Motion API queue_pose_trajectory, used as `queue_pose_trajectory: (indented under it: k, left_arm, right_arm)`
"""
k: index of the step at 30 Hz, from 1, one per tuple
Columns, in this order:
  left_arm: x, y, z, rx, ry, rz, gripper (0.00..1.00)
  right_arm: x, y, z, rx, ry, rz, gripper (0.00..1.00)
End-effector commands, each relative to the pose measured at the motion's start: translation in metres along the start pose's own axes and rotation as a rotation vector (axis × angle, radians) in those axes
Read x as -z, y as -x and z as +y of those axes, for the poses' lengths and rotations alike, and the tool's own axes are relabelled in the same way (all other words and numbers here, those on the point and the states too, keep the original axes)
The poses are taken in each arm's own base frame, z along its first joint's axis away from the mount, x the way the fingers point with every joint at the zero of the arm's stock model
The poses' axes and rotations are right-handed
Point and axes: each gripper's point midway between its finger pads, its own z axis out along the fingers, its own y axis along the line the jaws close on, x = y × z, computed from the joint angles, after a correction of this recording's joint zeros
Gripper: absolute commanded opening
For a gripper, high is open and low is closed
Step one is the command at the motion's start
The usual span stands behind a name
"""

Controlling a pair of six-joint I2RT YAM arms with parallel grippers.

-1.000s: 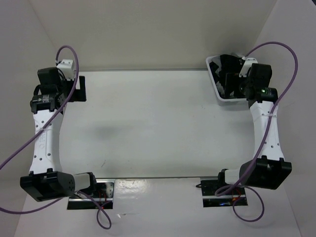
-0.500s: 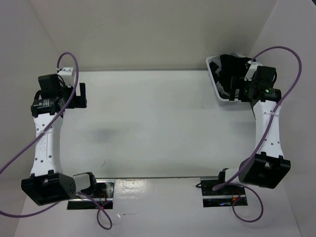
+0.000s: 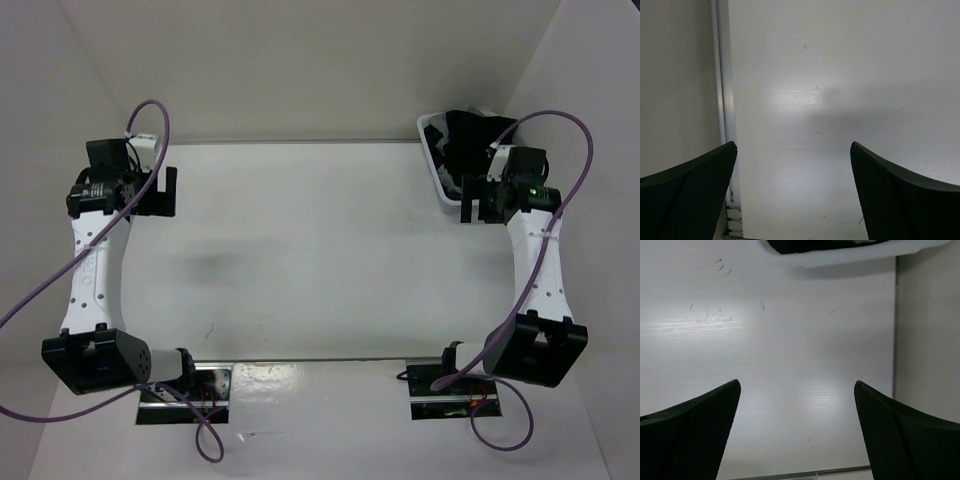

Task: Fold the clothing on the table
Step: Grab the skirt from the pile

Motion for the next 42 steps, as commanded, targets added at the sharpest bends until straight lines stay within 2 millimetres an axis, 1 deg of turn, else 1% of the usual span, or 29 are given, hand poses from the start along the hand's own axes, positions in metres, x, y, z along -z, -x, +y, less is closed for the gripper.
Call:
queue_pose_trajectory:
  k: [1,2,5,6,9,10,12,13,14,16,17,18,19,20,21,22,24,25,26,27,28,29,31,32,33,37,38,39,42]
  left_arm:
    - [0.009,0.006,-0.001,0.063,0.019,-0.072,1.0]
    - [0.01,0.004,0.006,0.075,0.065,-0.087,1.0]
    - [0.009,-0.001,0.008,0.052,0.084,-0.126,1.0]
    - [-0.001,-0.019,0.007,0.052,0.094,-0.089,1.0]
    - [-0.012,-0.033,0.006,0.053,0.102,-0.074,1.0]
    - [-0.019,-0.045,0.0,0.07,0.081,-0.045,1.0]
    - [-0.025,-0.049,-0.009,0.095,0.039,-0.049,1.0]
    - [-0.032,-0.048,-0.015,0.094,0.006,-0.044,1.0]
    - [-0.034,-0.052,-0.019,0.101,-0.025,-0.039,1.0]
    - [-0.044,-0.058,-0.021,0.123,-0.072,-0.01,1.0]
    - [-0.047,-0.059,-0.023,0.124,-0.084,-0.002,1.0]
    - [-0.049,-0.057,-0.02,0.12,-0.086,-0.002,1.0]
    - [-0.055,-0.063,-0.025,0.124,-0.112,0.03,1.0]
    - [-0.056,-0.065,-0.022,0.132,-0.109,0.047,1.0]
    - [-0.059,-0.064,-0.02,0.129,-0.117,0.049,1.0]
    - [-0.063,-0.069,-0.021,0.133,-0.124,0.08,1.0]
    - [-0.066,-0.071,-0.017,0.141,-0.11,0.099,1.0]
    - [-0.071,-0.074,-0.017,0.143,-0.114,0.117,1.0]
    - [-0.069,-0.071,-0.018,0.135,-0.123,0.112,1.0]
    - [-0.071,-0.07,-0.017,0.135,-0.124,0.115,1.0]
    - [-0.071,-0.07,-0.017,0.135,-0.124,0.115,1.0]
    - [-0.071,-0.071,-0.014,0.141,-0.117,0.115,1.0]
    - [-0.074,-0.071,-0.013,0.131,-0.118,0.115,1.0]
    - [-0.074,-0.07,-0.015,0.132,-0.13,0.112,1.0]
    - [-0.074,-0.069,-0.016,0.123,-0.139,0.109,1.0]
    - [-0.075,-0.063,-0.023,0.099,-0.188,0.076,1.0]
    - [-0.074,-0.062,-0.025,0.1,-0.2,0.073,1.0]
    - [-0.078,-0.062,-0.025,0.1,-0.2,0.074,1.0]
    - [-0.087,-0.06,-0.021,0.093,-0.194,0.089,1.0]
  right_arm:
    - [0.0,0.004,0.013,-0.02,0.044,-0.064,0.98]
    - [0.001,0.004,0.013,-0.019,0.043,-0.073,0.98]
    - [0.001,0.019,-0.005,-0.022,-0.054,-0.154,0.98]
    - [0.001,0.025,-0.006,-0.022,-0.058,-0.178,0.98]
    - [-0.011,0.05,-0.005,-0.045,-0.04,-0.211,0.98]
    - [-0.031,0.052,-0.003,-0.072,-0.024,-0.18,0.98]
    - [-0.044,0.068,0.005,-0.089,0.036,-0.182,0.98]
    - [-0.067,0.066,0.008,-0.099,0.058,-0.141,0.98]
    - [-0.072,0.076,0.009,-0.098,0.069,-0.15,0.98]
    - [-0.09,0.08,0.016,-0.084,0.078,-0.124,0.98]
    - [-0.107,0.085,0.017,-0.065,0.072,-0.107,0.98]
    - [-0.115,0.088,0.012,-0.066,0.048,-0.099,0.98]
    - [-0.117,0.102,0.017,-0.045,0.056,-0.122,0.98]
    - [-0.133,0.098,0.015,-0.046,0.044,-0.093,0.98]
    - [-0.138,0.101,0.02,-0.038,0.051,-0.094,0.98]
    - [-0.138,0.116,0.02,-0.028,0.058,-0.124,0.98]
    - [-0.157,0.116,0.02,-0.028,0.06,-0.104,0.98]
    - [-0.156,0.132,0.018,-0.028,0.056,-0.137,0.98]
    - [-0.172,0.124,0.02,-0.028,0.061,-0.095,0.98]
    - [-0.178,0.126,0.02,-0.028,0.062,-0.091,0.98]
    - [-0.176,0.141,0.018,-0.028,0.058,-0.121,0.98]
    - [-0.191,0.136,0.019,-0.039,0.062,-0.093,0.98]
    - [-0.193,0.15,0.012,-0.057,0.052,-0.12,0.98]
    - [-0.208,0.142,0.013,-0.057,0.055,-0.089,0.98]
    - [-0.208,0.151,0.012,-0.057,0.054,-0.1,0.98]
    - [-0.235,0.146,0.003,-0.054,0.032,-0.061,0.95]
    - [-0.234,0.156,0.002,-0.054,0.029,-0.083,0.94]
    - [-0.25,0.142,0.004,-0.055,0.034,-0.037,0.92]
    - [-0.265,0.138,-0.008,-0.059,0.022,-0.024,0.86]
